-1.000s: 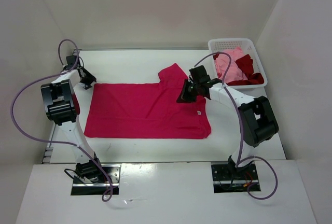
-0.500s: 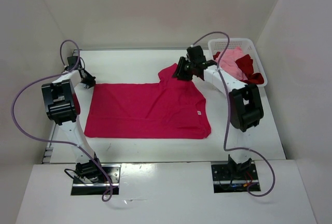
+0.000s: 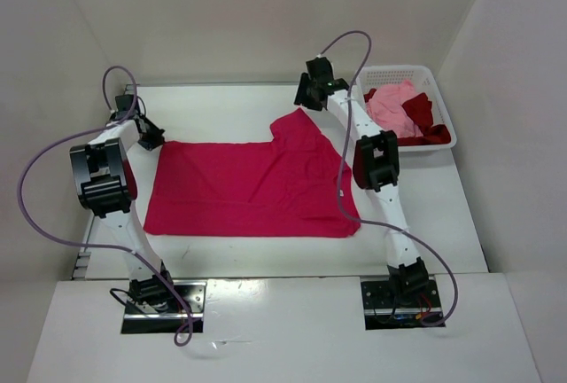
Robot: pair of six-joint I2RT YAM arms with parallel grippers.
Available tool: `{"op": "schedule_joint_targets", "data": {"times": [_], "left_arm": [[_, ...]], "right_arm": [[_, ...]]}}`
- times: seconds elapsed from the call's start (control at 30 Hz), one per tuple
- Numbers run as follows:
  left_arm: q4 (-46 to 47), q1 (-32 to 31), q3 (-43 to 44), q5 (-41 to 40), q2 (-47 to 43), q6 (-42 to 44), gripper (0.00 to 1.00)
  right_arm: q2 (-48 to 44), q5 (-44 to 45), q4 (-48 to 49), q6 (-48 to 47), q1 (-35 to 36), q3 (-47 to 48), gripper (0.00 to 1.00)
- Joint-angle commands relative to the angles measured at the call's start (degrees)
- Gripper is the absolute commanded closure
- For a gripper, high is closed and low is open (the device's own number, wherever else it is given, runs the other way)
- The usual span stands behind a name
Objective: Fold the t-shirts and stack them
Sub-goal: Grap the side of the flattened tshirt furthest away from the robot with both arms
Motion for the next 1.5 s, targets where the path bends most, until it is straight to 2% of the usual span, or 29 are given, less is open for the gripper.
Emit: {"op": "schedule_joint_targets", "data": {"times": [0.0, 0.03, 0.1, 0.2, 0.33, 0.43, 0.53, 0.57, 0.63, 0.77, 0.8, 0.97, 1.0, 1.07, 1.1, 1.2, 1.37, 1.43, 1.47], "left_arm": [[1.4, -0.3, -0.2, 0.6, -4.2, 0.3, 1.00], [1.9, -0.3, -0.7, 0.6, -4.2, 0.3, 1.00], [1.9, -0.3, -1.3, 0.6, -4.2, 0.3, 1.00], [1.9, -0.3, -1.8, 0.6, -4.7, 0.3, 1.00], [1.9, -0.3, -1.8, 0.6, -4.7, 0.3, 1.00], [1.9, -0.3, -1.8, 0.6, -5.2, 0.3, 1.00], [1.9, -0.3, -1.8, 0.6, -5.8, 0.3, 1.00], [1.9, -0.3, -1.8, 0.6, -5.8, 0.3, 1.00], [1.9, -0.3, -2.3, 0.6, -6.3, 0.3, 1.00], [1.9, -0.3, -2.9, 0.6, -6.3, -0.3, 1.00], [1.9, -0.3, -2.9, 1.2, -6.3, -0.3, 1.00], [2.5, -1.4, -2.9, 1.2, -6.3, -0.3, 1.00], [2.5, -1.4, -2.9, 1.2, -6.3, -0.3, 1.00], [2.5, -1.9, -2.9, 1.2, -6.3, -0.3, 1.00], [2.5, -1.9, -2.9, 1.2, -6.3, -0.3, 1.00], [2.5, -1.9, -2.9, 1.2, -6.3, -0.3, 1.00], [1.3, -1.9, -2.9, 1.2, -8.3, 0.3, 1.00], [2.1, -1.9, -4.6, 1.2, -10.2, 0.3, 1.00], [2.1, -1.9, -6.3, 1.9, -10.9, 0.3, 1.00]], "right_arm": [[7.7, 4.7, -10.9, -3.0, 0.3, 14.6, 0.47], [13.0, 5.2, -13.2, -3.7, 0.3, 24.1, 0.47], [18.4, 5.2, -18.1, -4.5, 0.3, 34.0, 0.47], [17.3, 4.4, -15.3, -4.5, 0.3, 28.5, 0.49], [18.0, 3.3, -16.0, -5.1, 0.9, 29.2, 0.50], [18.6, 2.7, -15.4, -5.1, 0.9, 29.2, 0.57], [18.6, 2.2, -14.0, -5.1, 0.9, 29.2, 0.57], [18.6, 2.2, -14.0, -5.1, 0.9, 29.2, 0.50], [18.6, 2.2, -13.2, -5.6, 0.9, 29.2, 0.46], [20.6, 0.2, -13.2, -5.6, 0.9, 29.8, 0.46], [20.6, 0.2, -13.2, -5.6, 0.9, 29.8, 0.51], [21.1, -0.9, -11.8, -5.1, 0.9, 30.3, 0.49], [21.1, -0.9, -11.7, -5.1, 0.9, 30.3, 0.58], [21.1, -0.9, -11.7, -4.5, 0.9, 30.8, 0.68], [21.6, -0.9, -11.7, -4.5, 0.9, 30.8, 0.81], [20.4, -0.9, -13.5, -4.0, 0.9, 34.1, 0.95], [11.2, -1.6, -19.8, -5.2, 0.9, 34.4, 0.99], [4.3, -4.6, -22.7, -5.7, 0.4, 29.7, 0.99], [1.7, -4.6, -22.7, -5.7, 0.4, 23.2, 0.99]]}}
